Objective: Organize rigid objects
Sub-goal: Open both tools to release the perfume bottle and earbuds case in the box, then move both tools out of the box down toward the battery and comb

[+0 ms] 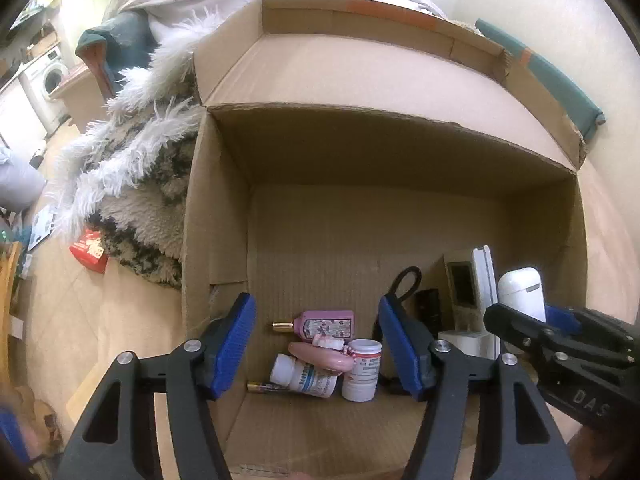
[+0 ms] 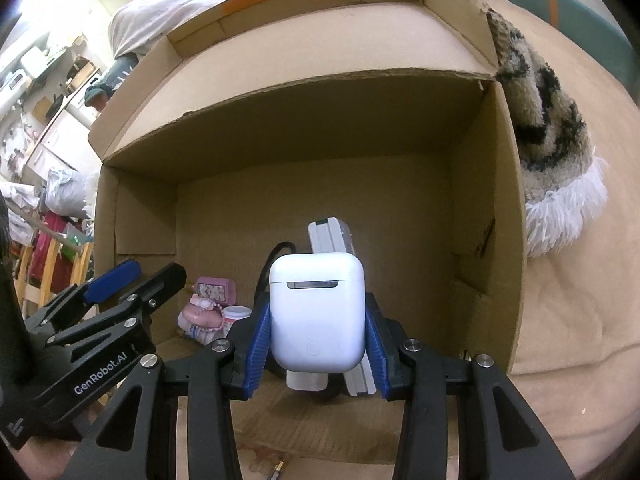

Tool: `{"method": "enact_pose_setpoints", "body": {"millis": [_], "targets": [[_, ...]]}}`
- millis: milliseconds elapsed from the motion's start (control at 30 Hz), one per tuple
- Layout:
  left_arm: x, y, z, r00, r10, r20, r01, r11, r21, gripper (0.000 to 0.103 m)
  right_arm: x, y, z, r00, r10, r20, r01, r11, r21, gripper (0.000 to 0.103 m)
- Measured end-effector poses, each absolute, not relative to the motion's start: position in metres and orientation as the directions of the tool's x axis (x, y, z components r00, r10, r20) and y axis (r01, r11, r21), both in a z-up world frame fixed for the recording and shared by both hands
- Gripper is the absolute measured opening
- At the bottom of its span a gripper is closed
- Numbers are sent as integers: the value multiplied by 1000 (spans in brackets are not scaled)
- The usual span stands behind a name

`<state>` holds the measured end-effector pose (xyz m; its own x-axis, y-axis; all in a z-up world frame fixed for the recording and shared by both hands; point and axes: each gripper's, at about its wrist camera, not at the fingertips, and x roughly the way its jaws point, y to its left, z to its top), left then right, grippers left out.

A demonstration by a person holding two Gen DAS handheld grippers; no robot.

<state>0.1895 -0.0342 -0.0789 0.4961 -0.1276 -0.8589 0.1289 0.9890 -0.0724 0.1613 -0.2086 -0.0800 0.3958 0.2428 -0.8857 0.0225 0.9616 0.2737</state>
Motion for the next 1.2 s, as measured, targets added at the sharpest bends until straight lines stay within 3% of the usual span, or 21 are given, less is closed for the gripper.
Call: {"method": "enact_pose_setpoints", "body": {"millis": [100,133,167,233,333,900,1200], "targets": [[190,-34,-78,500,-138,-855,130,988,-83,72,163,-210,-82,388,252,-886,36,957,288,45],[190,-35,-78,497,-144,-856,137,987,-87,76,163,-212,-82,386,265,-884,42,952,304,49],[190,-36,-78,497,-147,-855,141,986,-88,79,164,-213,-82,388,270,-881,49,949,312,62],[187,-40,-76,501,-141,-854,149,986,-76,81,163,-216,-78,410,272,-871,62,944,324,73],[185,-43,-73,509,-128,-851,150,987,-58,81,163,-218,-74,430,298,-852,60,933,356,80],[166,-30,-43,527,-134,-839,137,988,-72,80,153,-228,-57,453,315,-834,56,923,380,80],[142,-14,-15,564,-112,-818,96,993,-70,80,109,-237,-12,581,313,-752,38,912,409,80]]}}
